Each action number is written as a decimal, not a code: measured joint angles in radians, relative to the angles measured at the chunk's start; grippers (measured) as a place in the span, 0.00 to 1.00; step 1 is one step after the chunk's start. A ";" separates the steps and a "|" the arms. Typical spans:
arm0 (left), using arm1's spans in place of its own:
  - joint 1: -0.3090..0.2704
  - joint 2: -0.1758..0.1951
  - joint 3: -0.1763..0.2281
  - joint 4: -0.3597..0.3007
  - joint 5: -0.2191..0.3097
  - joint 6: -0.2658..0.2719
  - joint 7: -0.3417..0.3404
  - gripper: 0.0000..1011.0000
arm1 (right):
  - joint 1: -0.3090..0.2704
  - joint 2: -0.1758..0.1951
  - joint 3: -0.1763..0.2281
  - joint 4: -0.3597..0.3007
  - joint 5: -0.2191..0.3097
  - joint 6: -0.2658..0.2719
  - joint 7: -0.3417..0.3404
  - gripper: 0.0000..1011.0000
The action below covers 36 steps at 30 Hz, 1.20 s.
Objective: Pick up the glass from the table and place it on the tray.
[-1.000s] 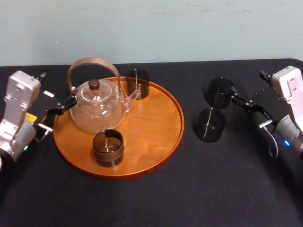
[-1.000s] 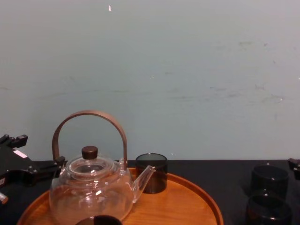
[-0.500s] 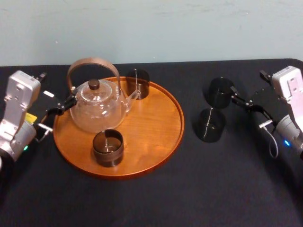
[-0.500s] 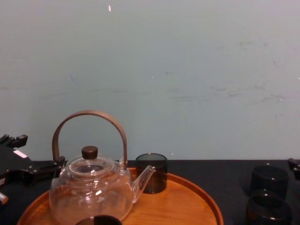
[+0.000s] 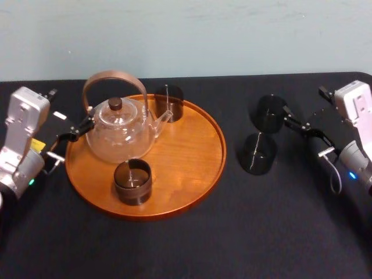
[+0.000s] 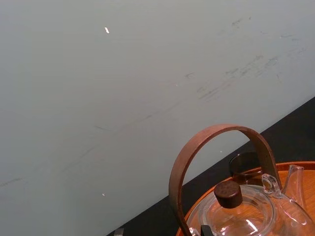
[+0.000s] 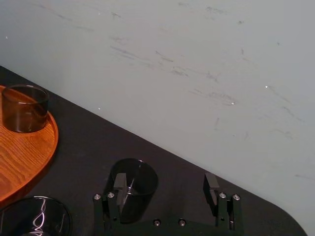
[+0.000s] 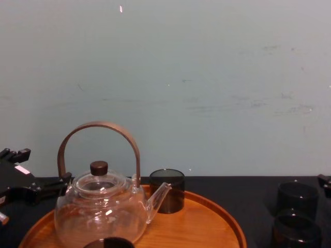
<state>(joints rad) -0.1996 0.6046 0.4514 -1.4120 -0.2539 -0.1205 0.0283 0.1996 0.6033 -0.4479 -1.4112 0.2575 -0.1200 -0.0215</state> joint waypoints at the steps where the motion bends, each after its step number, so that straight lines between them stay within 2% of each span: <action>1: 0.000 0.000 0.000 0.000 0.000 0.000 0.000 1.00 | 0.000 -0.001 0.003 0.001 0.005 0.001 0.007 0.99; 6: 0.000 0.000 0.000 0.000 0.000 0.000 0.000 1.00 | -0.017 0.004 0.014 -0.014 0.021 0.012 0.053 0.99; 12: 0.000 0.000 0.000 0.000 0.000 0.000 0.000 1.00 | -0.053 0.016 0.031 -0.051 0.027 0.014 0.078 0.99; 26: 0.000 0.000 0.000 0.000 0.000 0.000 0.000 1.00 | -0.147 0.045 0.078 -0.138 0.026 0.007 0.095 0.99; 36: 0.000 0.000 0.000 0.000 0.000 0.000 0.000 1.00 | -0.244 0.061 0.104 -0.221 0.017 -0.003 0.108 0.99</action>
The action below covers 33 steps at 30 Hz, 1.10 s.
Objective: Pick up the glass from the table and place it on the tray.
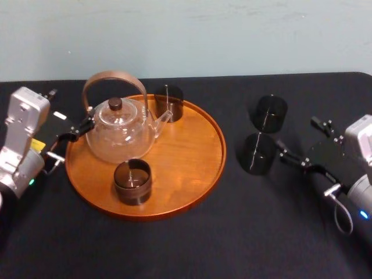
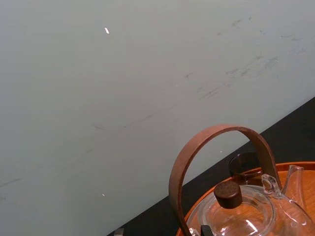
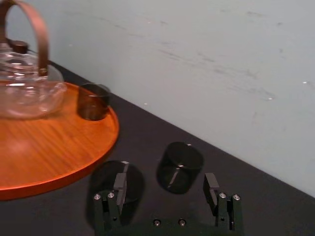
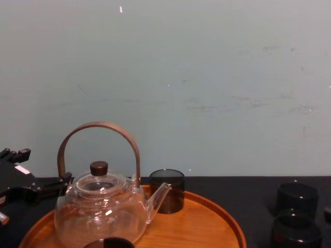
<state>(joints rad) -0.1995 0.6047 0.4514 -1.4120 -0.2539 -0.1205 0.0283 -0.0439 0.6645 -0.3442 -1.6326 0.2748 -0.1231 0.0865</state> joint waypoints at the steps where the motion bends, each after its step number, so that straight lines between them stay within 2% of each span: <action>1: 0.000 0.000 0.000 0.000 0.000 0.000 0.000 1.00 | -0.006 0.000 0.000 -0.005 -0.002 -0.001 0.002 0.99; 6: 0.000 0.000 0.000 0.000 0.000 0.000 0.000 1.00 | -0.038 -0.006 -0.003 -0.031 -0.014 -0.010 0.017 0.99; 15: 0.000 0.000 0.000 0.000 0.000 0.000 0.000 1.00 | -0.054 -0.029 -0.013 -0.037 -0.027 -0.011 0.046 0.99; 33: 0.000 0.000 0.000 0.000 0.000 0.000 0.000 1.00 | -0.034 -0.094 -0.003 0.034 -0.041 0.011 0.100 0.99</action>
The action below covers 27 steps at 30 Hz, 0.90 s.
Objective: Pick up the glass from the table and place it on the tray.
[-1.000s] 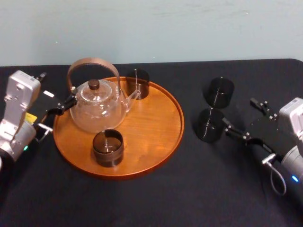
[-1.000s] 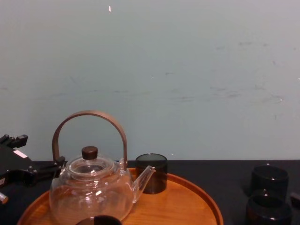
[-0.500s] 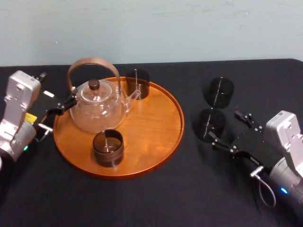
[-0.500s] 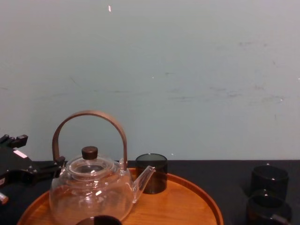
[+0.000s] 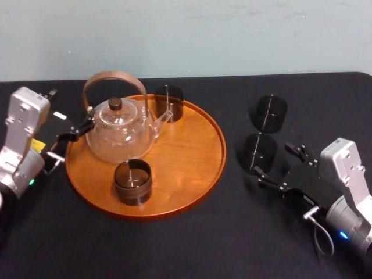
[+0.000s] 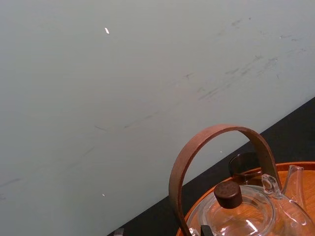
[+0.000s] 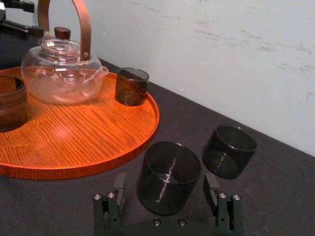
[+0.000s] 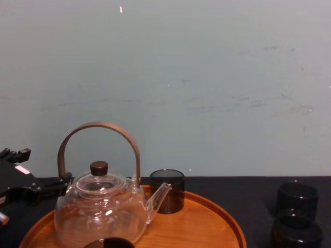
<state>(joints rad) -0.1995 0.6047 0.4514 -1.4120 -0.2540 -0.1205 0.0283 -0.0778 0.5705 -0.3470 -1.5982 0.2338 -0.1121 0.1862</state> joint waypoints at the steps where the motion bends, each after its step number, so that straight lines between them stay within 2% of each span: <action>1: 0.000 0.000 0.000 0.000 0.000 0.000 0.000 1.00 | 0.000 -0.003 0.003 0.002 -0.002 0.002 0.003 0.99; 11: 0.000 0.000 0.000 0.000 0.000 0.000 0.000 1.00 | -0.003 -0.022 0.020 0.013 -0.014 0.007 0.020 0.99; 27: 0.000 0.000 0.000 0.000 0.000 0.000 0.000 1.00 | 0.044 -0.080 0.033 0.098 -0.037 0.024 0.061 0.99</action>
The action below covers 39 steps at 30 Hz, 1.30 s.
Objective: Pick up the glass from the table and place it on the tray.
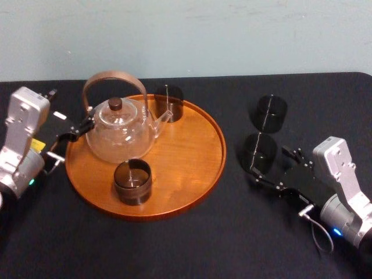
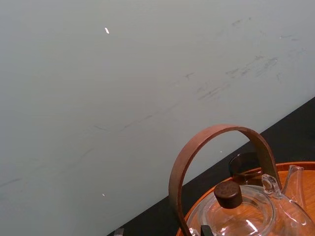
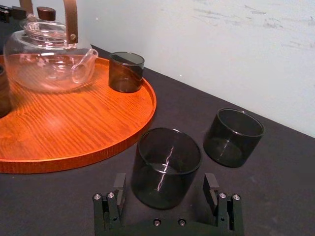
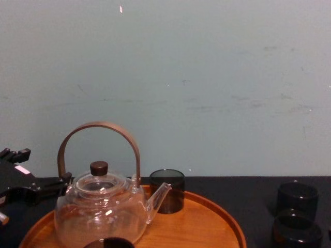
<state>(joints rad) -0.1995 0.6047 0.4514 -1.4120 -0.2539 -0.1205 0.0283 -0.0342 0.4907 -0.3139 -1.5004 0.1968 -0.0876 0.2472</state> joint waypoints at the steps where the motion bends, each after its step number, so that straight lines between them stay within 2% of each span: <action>1: 0.000 0.000 0.000 0.000 0.000 0.000 0.000 1.00 | 0.007 -0.006 0.001 0.009 -0.004 0.001 0.003 0.99; 17: 0.000 0.000 0.000 0.000 0.000 0.000 0.000 1.00 | 0.096 -0.066 0.003 0.098 -0.046 0.008 0.043 0.99; 23: 0.000 0.000 0.000 0.000 0.000 0.000 0.000 1.00 | 0.128 -0.096 0.003 0.142 -0.048 0.006 0.077 0.99; 33: 0.000 0.000 0.000 0.000 0.000 0.000 0.000 1.00 | 0.145 -0.130 0.016 0.182 -0.033 -0.006 0.112 0.99; 39: 0.000 0.000 0.000 0.000 0.000 0.000 0.000 1.00 | 0.145 -0.129 0.015 0.183 -0.033 -0.006 0.113 0.99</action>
<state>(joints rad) -0.1995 0.6046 0.4514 -1.4120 -0.2540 -0.1205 0.0283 0.1109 0.3619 -0.2988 -1.3178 0.1639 -0.0935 0.3599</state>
